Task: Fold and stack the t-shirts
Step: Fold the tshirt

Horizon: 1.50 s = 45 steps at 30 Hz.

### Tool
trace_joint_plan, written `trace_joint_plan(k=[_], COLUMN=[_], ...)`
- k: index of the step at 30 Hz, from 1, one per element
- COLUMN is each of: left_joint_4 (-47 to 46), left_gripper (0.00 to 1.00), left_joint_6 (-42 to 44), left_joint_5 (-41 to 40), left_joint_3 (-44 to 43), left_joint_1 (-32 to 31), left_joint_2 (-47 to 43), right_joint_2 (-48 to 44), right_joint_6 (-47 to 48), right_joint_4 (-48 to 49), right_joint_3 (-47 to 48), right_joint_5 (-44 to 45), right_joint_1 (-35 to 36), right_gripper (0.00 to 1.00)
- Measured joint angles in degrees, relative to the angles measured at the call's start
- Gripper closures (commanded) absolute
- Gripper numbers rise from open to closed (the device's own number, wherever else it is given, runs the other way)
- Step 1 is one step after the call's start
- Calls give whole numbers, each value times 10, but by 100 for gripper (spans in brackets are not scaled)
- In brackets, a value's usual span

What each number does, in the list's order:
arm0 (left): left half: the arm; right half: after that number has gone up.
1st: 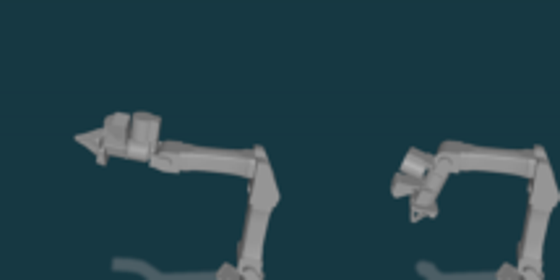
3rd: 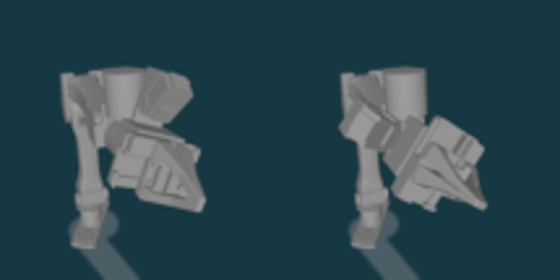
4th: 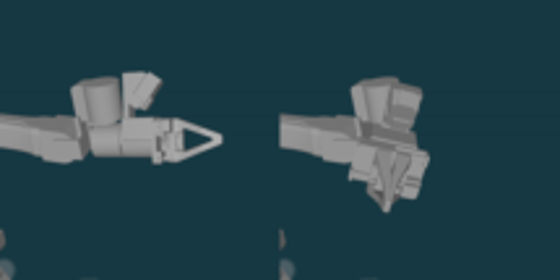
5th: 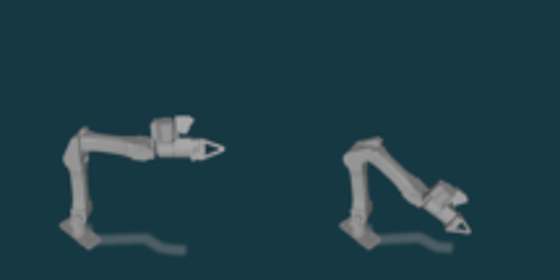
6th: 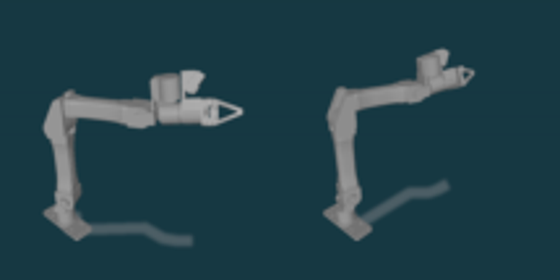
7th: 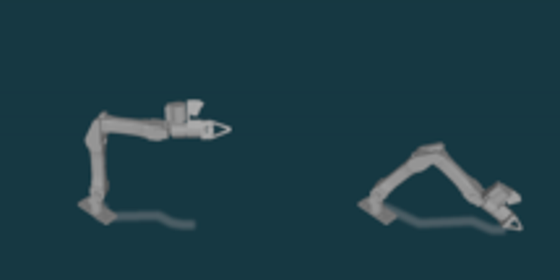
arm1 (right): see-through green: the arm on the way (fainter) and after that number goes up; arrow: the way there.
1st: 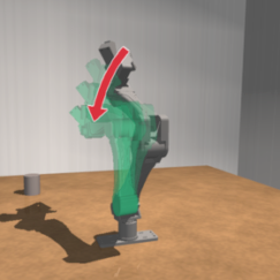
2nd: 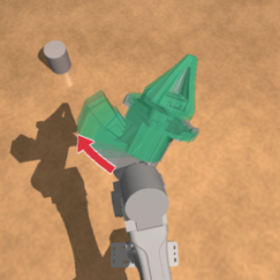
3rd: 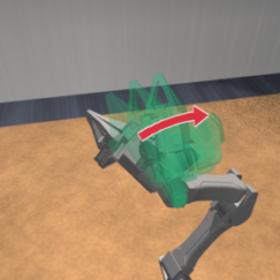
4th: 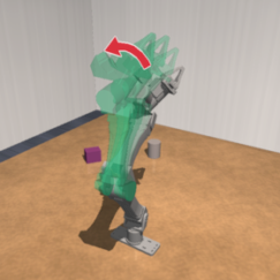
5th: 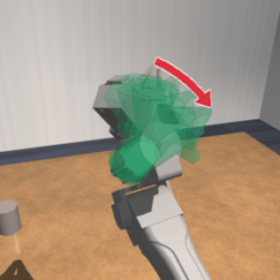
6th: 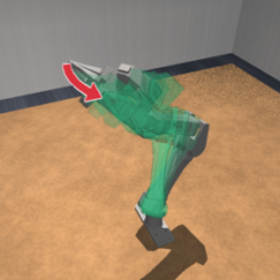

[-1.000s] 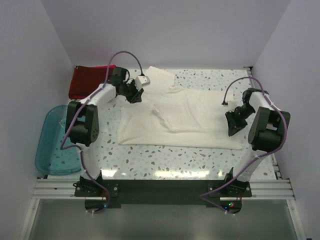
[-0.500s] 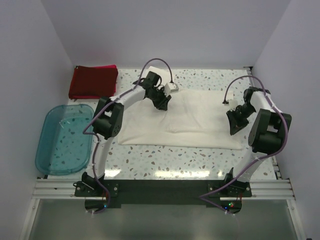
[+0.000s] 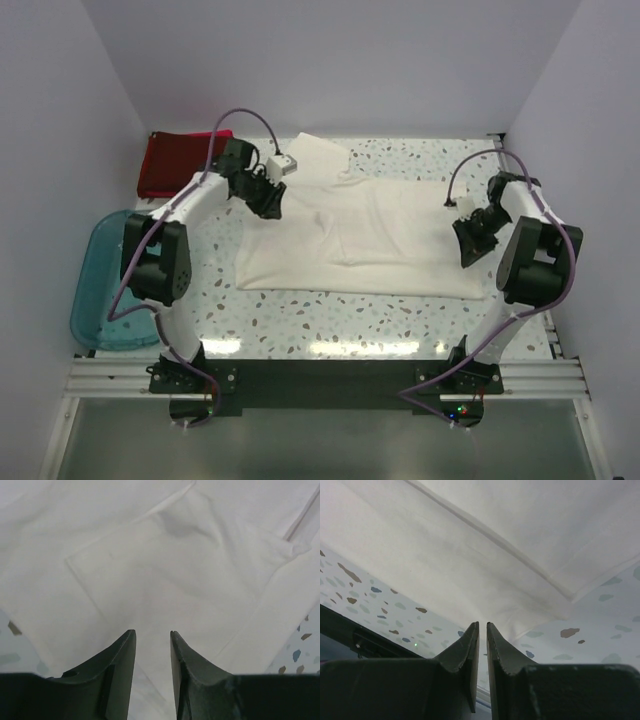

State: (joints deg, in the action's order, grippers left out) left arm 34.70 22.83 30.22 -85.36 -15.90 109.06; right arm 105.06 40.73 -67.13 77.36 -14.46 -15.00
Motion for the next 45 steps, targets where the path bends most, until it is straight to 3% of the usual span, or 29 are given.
trace_joint_plan(k=[3, 10, 17, 21, 25, 29, 33, 37, 45], left_joint_4=[31, 56, 46, 69, 118, 136, 63, 8, -18], left_gripper=[62, 69, 70, 66, 59, 53, 46, 45, 39], left_joint_6=[23, 52, 74, 94, 110, 109, 90, 59, -30], left_joint_5=[-25, -89, -104, -103, -107, -102, -96, -93, -56], left_joint_3=[52, 181, 261, 308, 310, 203, 43, -89, -309], left_joint_1=[26, 12, 10, 4, 5, 6, 10, 15, 54], left_joint_2=[-35, -37, -101, -145, -171, -167, -124, -37, 175], right_joint_2=[20, 62, 2, -32, -56, -49, 7, 93, 219], right_joint_6=[8, 31, 64, 84, 97, 84, 45, -11, -68], right_joint_4=[15, 70, 86, 68, 1, -50, -35, 4, 98], right_joint_3=[0, -38, -123, -173, -159, -35, 146, 284, 355], right_joint_5=[4, 47, 70, 72, 44, -8, -49, -63, -62], right_joint_1=[0, 0, 5, 5, 3, -2, -4, -4, -4], right_gripper=[85, 85, 85, 80, 74, 67, 56, 53, 47])
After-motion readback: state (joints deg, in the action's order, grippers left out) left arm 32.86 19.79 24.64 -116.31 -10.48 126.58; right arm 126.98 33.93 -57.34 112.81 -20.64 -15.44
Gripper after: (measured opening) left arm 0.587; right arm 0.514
